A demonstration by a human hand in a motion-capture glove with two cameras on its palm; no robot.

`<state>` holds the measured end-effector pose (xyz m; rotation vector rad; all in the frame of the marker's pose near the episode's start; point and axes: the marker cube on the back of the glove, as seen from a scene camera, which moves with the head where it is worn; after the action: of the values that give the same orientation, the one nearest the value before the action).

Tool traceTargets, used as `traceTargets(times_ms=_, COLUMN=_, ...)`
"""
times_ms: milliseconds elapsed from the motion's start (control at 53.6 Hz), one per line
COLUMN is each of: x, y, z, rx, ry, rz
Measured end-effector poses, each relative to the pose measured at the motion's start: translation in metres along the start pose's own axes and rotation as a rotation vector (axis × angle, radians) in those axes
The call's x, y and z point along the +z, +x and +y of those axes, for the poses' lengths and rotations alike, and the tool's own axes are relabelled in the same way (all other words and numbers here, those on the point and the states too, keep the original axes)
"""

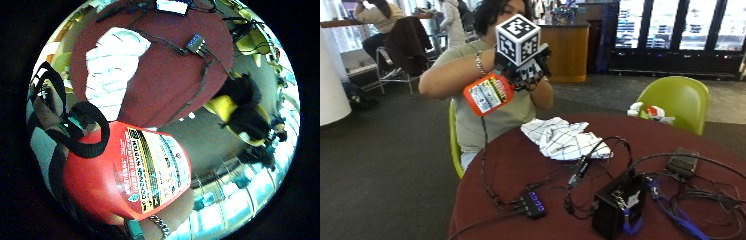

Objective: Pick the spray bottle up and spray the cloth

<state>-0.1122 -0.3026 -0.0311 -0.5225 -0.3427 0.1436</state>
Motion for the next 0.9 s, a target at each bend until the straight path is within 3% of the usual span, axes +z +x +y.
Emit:
traceTargets(times_ms=131, x=0.013, y=-0.015, z=-0.033, rx=0.134, ry=-0.085, rz=0.205)
traceTargets(times_ms=560, x=0.089, y=-0.007, z=-0.13, rx=0.401, ry=-0.359, rz=0.543)
traceTargets(times_ms=896, x=0.113, y=-0.002, z=-0.148, rx=0.442, ry=-0.398, rz=0.575)
